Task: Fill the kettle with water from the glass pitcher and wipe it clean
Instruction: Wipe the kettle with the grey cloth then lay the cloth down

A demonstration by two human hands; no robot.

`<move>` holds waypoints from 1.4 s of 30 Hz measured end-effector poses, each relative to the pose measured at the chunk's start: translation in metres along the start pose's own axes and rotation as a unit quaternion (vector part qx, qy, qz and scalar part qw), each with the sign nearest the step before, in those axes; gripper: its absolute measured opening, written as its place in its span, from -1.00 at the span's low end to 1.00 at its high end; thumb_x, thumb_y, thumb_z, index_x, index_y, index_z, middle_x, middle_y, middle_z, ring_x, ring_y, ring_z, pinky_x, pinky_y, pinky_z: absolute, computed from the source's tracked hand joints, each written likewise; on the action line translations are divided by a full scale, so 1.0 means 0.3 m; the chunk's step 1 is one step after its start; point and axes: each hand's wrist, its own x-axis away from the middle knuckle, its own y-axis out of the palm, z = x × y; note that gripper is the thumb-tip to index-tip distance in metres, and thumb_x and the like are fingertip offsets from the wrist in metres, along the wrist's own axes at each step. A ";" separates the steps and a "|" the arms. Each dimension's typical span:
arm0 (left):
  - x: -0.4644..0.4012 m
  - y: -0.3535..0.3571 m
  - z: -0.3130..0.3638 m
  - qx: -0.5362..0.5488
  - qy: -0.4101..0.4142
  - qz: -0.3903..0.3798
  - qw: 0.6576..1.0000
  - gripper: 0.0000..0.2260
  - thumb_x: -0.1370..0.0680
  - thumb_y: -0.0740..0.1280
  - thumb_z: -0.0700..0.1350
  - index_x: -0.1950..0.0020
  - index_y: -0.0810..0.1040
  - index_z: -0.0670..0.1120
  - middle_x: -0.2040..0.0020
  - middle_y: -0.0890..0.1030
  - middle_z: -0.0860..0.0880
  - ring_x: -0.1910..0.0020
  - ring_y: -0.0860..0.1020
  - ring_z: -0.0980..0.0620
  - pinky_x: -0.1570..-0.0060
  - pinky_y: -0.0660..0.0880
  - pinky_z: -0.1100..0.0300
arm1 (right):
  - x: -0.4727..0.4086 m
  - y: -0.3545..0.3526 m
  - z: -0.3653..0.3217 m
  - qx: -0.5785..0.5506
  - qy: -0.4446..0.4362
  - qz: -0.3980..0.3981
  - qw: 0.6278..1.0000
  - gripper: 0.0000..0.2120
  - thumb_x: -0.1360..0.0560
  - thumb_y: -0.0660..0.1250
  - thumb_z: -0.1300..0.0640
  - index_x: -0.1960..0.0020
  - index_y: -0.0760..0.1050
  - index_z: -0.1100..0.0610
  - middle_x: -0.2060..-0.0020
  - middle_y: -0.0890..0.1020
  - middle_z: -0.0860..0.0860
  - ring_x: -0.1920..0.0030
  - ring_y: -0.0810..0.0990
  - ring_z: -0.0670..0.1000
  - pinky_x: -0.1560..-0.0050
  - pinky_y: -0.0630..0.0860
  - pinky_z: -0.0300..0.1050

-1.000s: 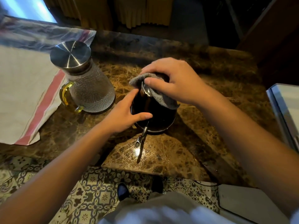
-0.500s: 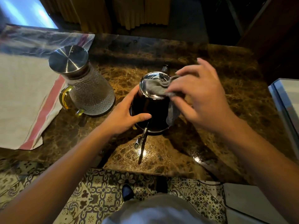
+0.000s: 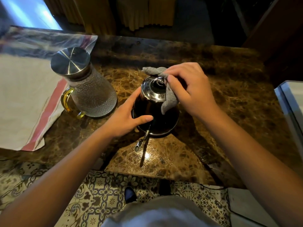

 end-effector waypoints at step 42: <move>-0.004 0.005 -0.019 0.022 -0.019 -0.008 1.000 -0.13 -0.52 0.51 0.08 -0.69 0.06 0.09 -0.62 0.28 0.16 -0.58 0.26 0.24 -0.50 0.24 0.35 | -0.348 -0.075 -0.004 0.004 -0.010 -0.375 0.927 -0.69 -0.55 0.34 0.28 0.10 0.69 -0.12 -0.08 0.58 -0.16 -0.13 0.56 -0.05 -0.19 0.57 0.02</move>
